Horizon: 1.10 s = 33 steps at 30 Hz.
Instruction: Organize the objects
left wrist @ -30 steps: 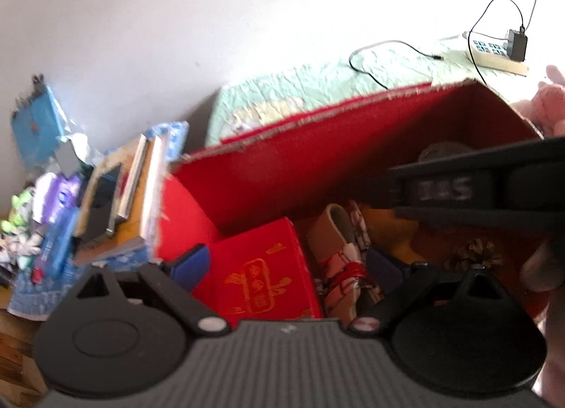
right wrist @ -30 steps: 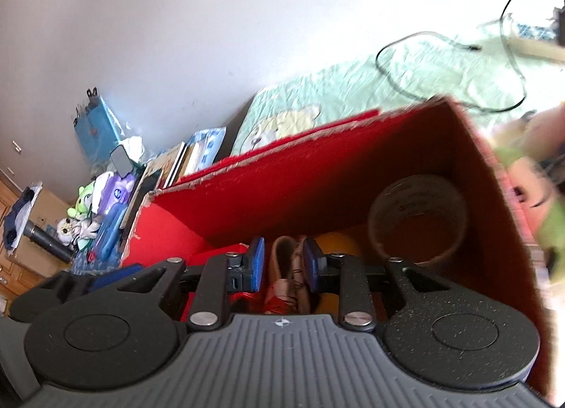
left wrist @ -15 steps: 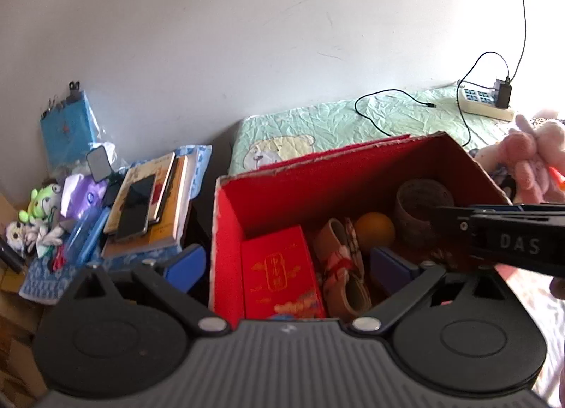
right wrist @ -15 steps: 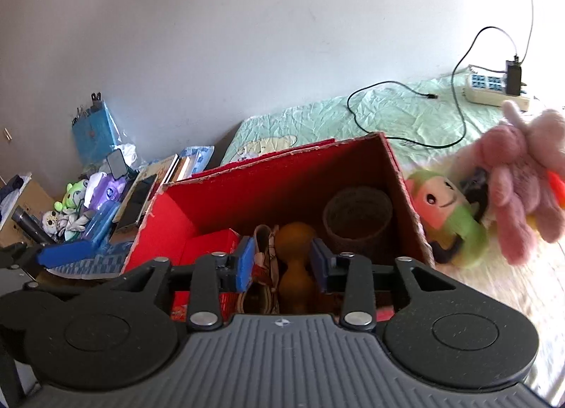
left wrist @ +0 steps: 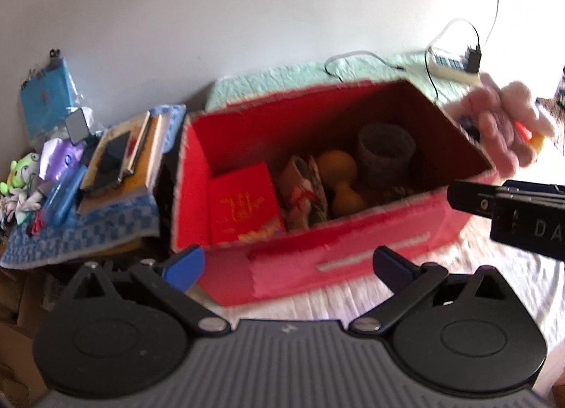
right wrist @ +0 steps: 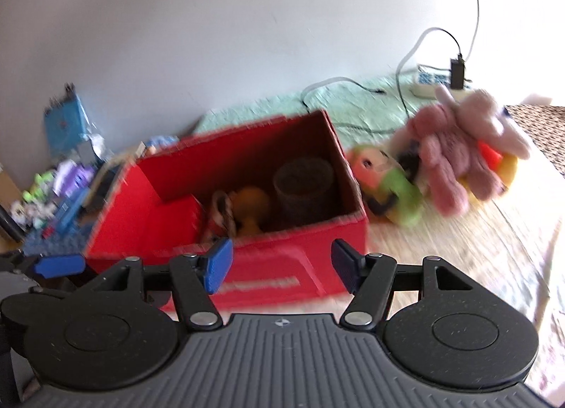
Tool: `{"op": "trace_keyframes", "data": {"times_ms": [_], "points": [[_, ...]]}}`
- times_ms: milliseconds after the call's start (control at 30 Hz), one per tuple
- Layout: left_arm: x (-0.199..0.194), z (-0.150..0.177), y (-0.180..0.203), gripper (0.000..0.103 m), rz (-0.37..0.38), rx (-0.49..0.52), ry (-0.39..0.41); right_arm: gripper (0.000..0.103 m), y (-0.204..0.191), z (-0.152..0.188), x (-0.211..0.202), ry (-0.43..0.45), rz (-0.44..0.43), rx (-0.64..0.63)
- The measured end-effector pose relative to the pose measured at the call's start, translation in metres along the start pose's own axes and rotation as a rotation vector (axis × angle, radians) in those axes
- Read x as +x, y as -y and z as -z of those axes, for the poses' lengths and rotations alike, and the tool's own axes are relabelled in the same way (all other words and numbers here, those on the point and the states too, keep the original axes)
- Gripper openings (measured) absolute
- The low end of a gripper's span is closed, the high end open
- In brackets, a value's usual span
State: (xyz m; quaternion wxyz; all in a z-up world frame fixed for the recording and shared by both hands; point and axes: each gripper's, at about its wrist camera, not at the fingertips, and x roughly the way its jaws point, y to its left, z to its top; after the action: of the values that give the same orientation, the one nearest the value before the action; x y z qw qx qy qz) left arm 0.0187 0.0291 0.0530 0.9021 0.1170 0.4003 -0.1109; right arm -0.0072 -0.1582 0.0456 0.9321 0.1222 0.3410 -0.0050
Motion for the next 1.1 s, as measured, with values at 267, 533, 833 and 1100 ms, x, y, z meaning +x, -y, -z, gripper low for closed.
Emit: {"op": "trace_keyframes", "data": {"times_ms": [267,533,833,1100], "points": [[0.03,0.016,0.023,0.102,-0.013,0.0,-0.155,0.065,0.011,0.017,0.008,-0.119,0.03,-0.012],[0.052,0.018,0.027,0.102,-0.051,-0.087,-0.27,0.065,0.017,0.012,0.02,-0.201,-0.015,-0.107],[0.066,0.02,0.048,0.102,-0.111,-0.113,-0.312,0.065,0.037,0.011,0.037,-0.273,-0.048,-0.128],[0.069,0.018,0.045,0.102,-0.155,-0.121,-0.333,0.071,0.031,0.009,0.045,-0.287,-0.069,-0.145]]}}
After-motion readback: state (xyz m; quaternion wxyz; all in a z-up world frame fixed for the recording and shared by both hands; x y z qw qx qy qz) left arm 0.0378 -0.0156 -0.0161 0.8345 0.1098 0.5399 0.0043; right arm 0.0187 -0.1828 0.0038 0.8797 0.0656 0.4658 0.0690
